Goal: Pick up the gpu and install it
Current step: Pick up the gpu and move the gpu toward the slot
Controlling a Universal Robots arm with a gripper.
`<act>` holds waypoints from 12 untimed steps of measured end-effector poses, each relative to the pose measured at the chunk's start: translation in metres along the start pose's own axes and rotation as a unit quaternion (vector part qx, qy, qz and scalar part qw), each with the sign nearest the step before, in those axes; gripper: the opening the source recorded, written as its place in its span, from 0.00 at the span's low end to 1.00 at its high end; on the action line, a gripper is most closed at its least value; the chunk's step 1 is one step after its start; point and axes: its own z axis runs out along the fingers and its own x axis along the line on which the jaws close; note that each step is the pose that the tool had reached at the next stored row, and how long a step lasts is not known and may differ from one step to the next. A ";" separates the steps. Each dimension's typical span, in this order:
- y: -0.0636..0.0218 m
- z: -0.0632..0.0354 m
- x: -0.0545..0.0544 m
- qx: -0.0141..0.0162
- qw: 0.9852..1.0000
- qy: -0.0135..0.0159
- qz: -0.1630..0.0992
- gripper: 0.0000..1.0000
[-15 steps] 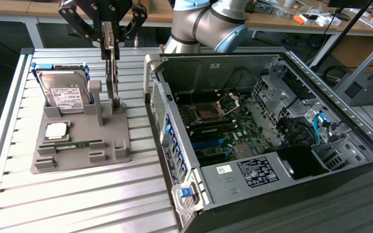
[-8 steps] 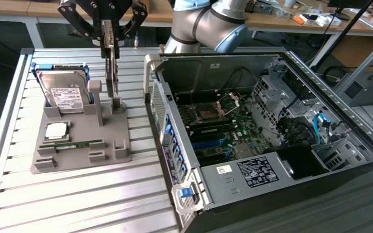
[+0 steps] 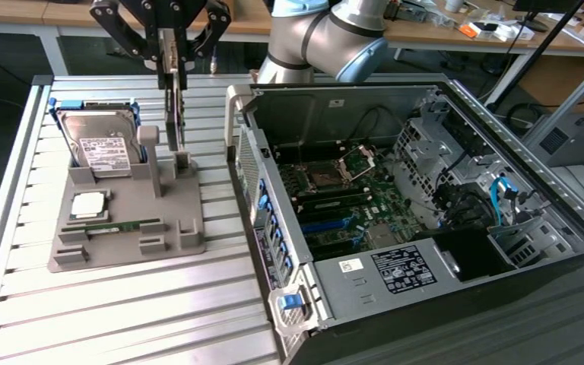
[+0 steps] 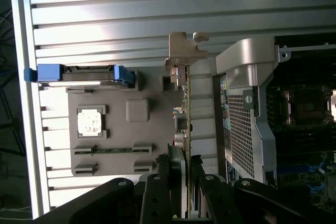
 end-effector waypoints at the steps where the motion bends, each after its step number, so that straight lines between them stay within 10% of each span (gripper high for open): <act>1: 0.0000 -0.0002 0.000 0.000 1.000 0.000 0.000 0.27; 12: 0.0002 -0.0051 0.000 0.000 1.000 0.000 0.000 0.27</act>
